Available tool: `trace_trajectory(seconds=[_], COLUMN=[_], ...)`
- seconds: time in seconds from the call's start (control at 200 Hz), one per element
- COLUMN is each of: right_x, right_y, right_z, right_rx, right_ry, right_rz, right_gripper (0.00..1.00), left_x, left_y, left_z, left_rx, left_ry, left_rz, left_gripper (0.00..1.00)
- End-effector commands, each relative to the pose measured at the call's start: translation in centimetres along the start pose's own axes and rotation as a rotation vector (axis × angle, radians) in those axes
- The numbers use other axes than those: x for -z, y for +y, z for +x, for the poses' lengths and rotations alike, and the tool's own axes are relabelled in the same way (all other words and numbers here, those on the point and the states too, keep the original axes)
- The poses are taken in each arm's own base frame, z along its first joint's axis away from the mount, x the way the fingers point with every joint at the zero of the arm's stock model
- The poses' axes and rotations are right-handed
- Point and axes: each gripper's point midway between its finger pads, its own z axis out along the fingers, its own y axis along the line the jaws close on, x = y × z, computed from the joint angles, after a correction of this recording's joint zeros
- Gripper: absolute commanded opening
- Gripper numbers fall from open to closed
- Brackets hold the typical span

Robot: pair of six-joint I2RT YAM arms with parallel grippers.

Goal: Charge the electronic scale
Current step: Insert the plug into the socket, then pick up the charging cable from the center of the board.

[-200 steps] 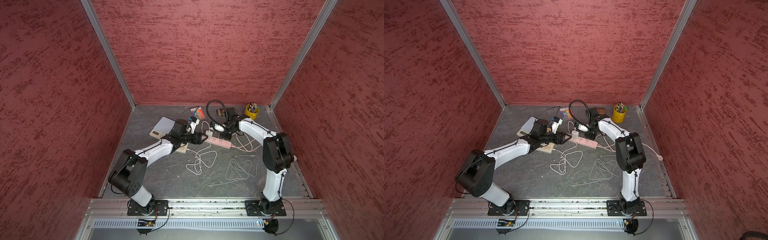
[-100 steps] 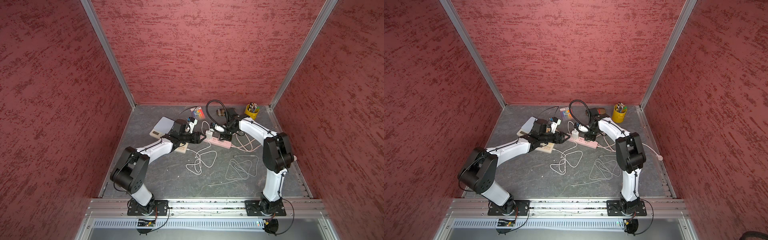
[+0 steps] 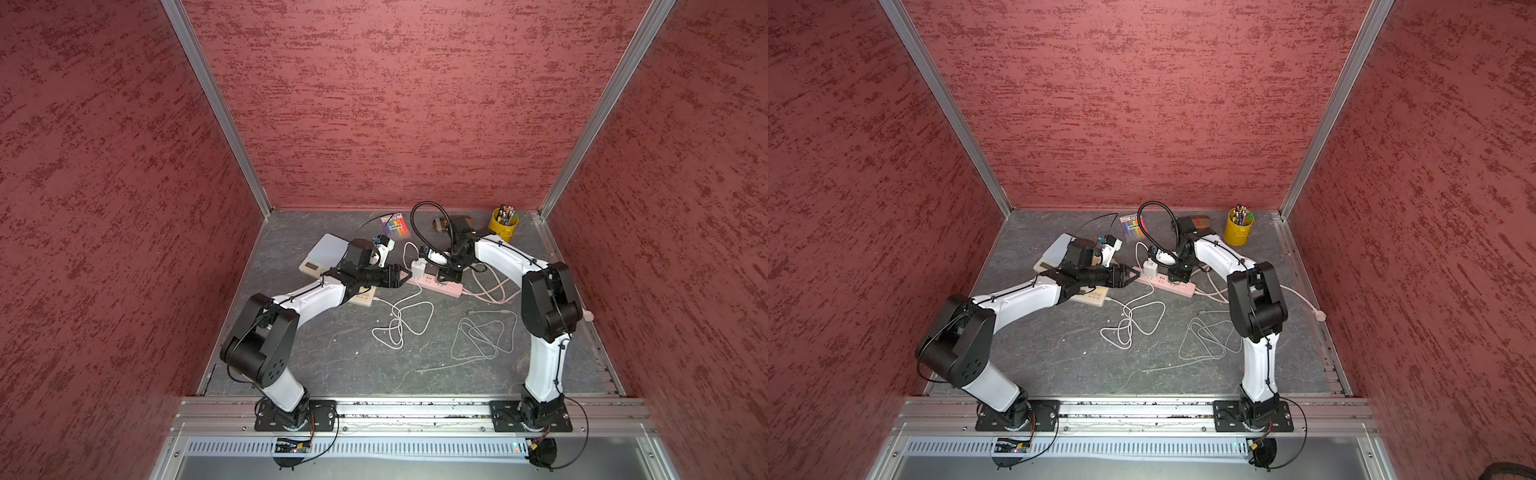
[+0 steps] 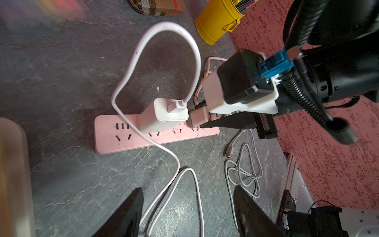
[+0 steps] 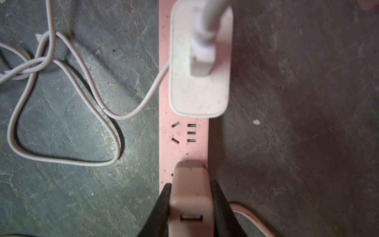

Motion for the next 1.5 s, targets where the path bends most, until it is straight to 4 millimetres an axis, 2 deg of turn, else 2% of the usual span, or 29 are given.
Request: trace_trajectory(seconds=[0.0,0.055,0.16,0.23,0.501,0.611,0.631,0.691,0.801,0.937,1.027,1.127,1.227,1.292,1.327,1.408,1.493], right_x=[-1.4,-2.1,-3.8,-4.8,-7.2,-7.3,-7.1,-6.0,-2.7,3.3,7.8,12.7,16.8,18.6,20.2,20.4,19.0], right_y=[0.8,1.3,2.5,3.6,6.4,6.2,6.0,5.0,1.9,-1.8,-2.8,-4.1,-5.2,-5.7,-5.6,-5.4,-4.4], right_z=[1.6,2.4,5.8,7.2,8.3,7.2,6.7,5.0,1.2,-3.5,-6.2,-7.4,-5.7,-3.2,-1.7,2.6,6.9], right_rx=[-0.041,-0.049,-0.061,-0.073,-0.095,-0.135,-0.139,-0.151,-0.15,-0.147,-0.157,-0.245,-0.407,-0.577,-0.679,-0.935,-1.136], right_ry=[0.065,0.091,0.206,0.241,0.284,0.24,0.222,0.166,0.047,-0.126,-0.261,-0.379,-0.45,-0.484,-0.519,-0.527,-0.499], right_rz=[-0.036,-0.038,-0.035,-0.055,-0.126,-0.123,-0.115,-0.08,0.059,0.262,0.362,0.5,0.673,0.765,0.801,0.808,0.785], right_gripper=[0.0,0.0,0.0,0.0,0.0,0.0,0.05,0.27,0.45,0.56,0.61,0.65,0.71,0.74,0.75,0.74,0.73], left_x=[-0.2,-0.2,0.0,0.2,1.1,1.5,1.6,1.9,2.6,3.4,3.6,3.1,1.6,-0.2,-1.3,-4.2,-7.3], left_y=[-0.2,-0.1,-0.2,-0.4,-0.4,-0.5,-0.6,-0.9,-1.8,-3.2,-4.6,-6.2,-8.0,-9.1,-9.7,-10.8,-11.8], left_z=[-0.2,-0.2,-0.2,-0.3,-0.3,-0.2,-0.2,-0.2,0.1,0.3,0.7,1.6,2.6,3.5,4.4,6.1,7.3], left_rx=[0.005,0.006,0.003,-0.007,-0.049,-0.075,-0.085,-0.125,-0.229,-0.373,-0.485,-0.605,-0.703,-0.759,-0.792,-0.875,-0.931], left_ry=[0.01,0.012,0.017,0.02,0.007,0.005,0.002,-0.004,-0.01,-0.011,-0.01,0.003,0.045,0.093,0.134,0.222,0.278], left_rz=[0.014,0.012,0.015,0.014,-0.013,-0.02,-0.017,-0.013,-0.005,-0.016,-0.016,-0.019,-0.007,0.02,0.039,0.054,0.061], left_gripper=[0.7,0.7,0.7,0.7,0.68,0.68,0.68,0.68,0.7,0.71,0.71,0.71,0.71,0.71,0.71,0.71,0.7])
